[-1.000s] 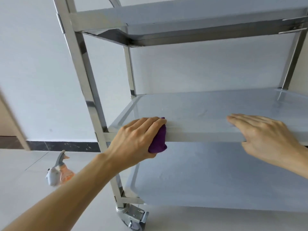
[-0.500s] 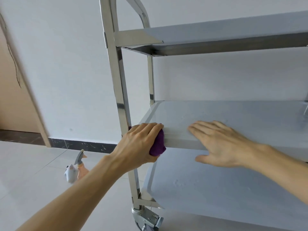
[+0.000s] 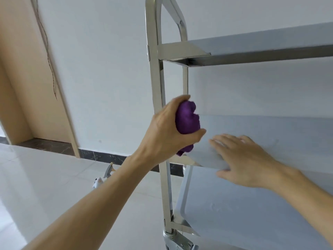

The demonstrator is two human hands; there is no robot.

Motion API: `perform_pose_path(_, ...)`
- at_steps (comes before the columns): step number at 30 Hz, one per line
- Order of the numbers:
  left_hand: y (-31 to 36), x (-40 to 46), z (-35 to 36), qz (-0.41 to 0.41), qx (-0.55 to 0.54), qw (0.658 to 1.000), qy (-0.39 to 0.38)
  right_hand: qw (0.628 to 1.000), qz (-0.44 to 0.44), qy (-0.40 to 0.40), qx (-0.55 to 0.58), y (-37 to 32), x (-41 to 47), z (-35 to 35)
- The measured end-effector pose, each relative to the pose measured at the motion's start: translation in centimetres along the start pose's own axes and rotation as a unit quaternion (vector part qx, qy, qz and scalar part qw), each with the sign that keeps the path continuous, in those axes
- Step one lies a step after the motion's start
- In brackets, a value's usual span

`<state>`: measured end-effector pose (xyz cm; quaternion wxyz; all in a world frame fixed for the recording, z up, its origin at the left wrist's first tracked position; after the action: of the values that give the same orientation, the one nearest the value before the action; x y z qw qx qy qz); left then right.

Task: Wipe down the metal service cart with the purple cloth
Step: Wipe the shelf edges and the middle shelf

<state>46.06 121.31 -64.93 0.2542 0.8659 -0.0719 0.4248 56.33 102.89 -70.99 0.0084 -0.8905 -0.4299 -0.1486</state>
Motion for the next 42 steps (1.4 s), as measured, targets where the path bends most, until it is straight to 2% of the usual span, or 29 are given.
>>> perform_pose_path(4, 1.5, 1.4, -4.4, -0.036, -0.075, 0.986, 0.146, 0.999, -0.01, 0.004, 0.039, -1.9, 1.2, 0.9)
perform_pose_path(7, 0.2, 3.7, -6.2, -0.114, -0.119, 0.955, 0.248, 0.999, -0.008, 0.003, 0.039, -1.7, 0.9, 1.0)
perform_pose_path(8, -0.1, 4.4, -6.3, -0.144, -0.137, 0.948, 0.25, 0.999, -0.008, -0.001, 0.038, -1.7, 0.8, 0.9)
perform_pose_path(10, -0.8, 5.8, -5.4, -0.194, -0.188, 0.942, 0.201, 0.999, -0.007, -0.01, 0.033, -1.8, 0.7, 0.9)
perform_pose_path(13, -0.8, 7.0, -3.6, -0.209, -0.241, 0.937, 0.14, 1.0, -0.003, -0.009, 0.03, -2.0, 0.7, 0.8)
perform_pose_path(20, -1.8, 7.4, -1.8, -0.198, -0.202, 0.94, 0.191, 1.0, 0.004, 0.017, 0.023, -1.9, 0.8, 1.1)
perform_pose_path(26, -6.0, -1.1, 3.4, -0.231, -0.153, 0.948, 0.16, 0.999, 0.014, 0.023, 0.023, -2.0, 1.0, 1.2)
perform_pose_path(28, -6.9, -2.7, 4.7, -0.26, -0.196, 0.933, 0.155, 1.0, 0.013, 0.02, 0.019, -2.1, 1.2, 1.2)
perform_pose_path(33, -5.9, 0.1, 2.9, -0.261, -0.194, 0.93, 0.172, 0.999, 0.013, 0.027, 0.016, -2.2, 1.2, 1.0)
perform_pose_path(38, -3.5, 5.4, -0.1, -0.232, -0.268, 0.918, 0.177, 0.999, 0.007, 0.035, 0.009, -2.2, 1.0, 1.1)
perform_pose_path(40, -3.5, 5.0, 0.5, -0.226, -0.274, 0.916, 0.186, 0.999, 0.008, 0.036, 0.007, -2.0, 1.0, 1.2)
perform_pose_path(42, -4.2, 2.8, 1.8, -0.227, -0.227, 0.927, 0.195, 0.999, 0.01, 0.037, 0.008, -1.9, 1.2, 1.3)
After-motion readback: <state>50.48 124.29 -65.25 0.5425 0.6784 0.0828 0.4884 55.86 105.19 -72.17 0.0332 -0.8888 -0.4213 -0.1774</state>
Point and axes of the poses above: each hand's wrist, its own x-axis towards the middle knuckle, its own z-axis out of the palm, y = z × x, the point moved 2 cm from there along x, towards the middle knuckle, and after that the axes turned 9 degrees about x, right-handed, at the moved point
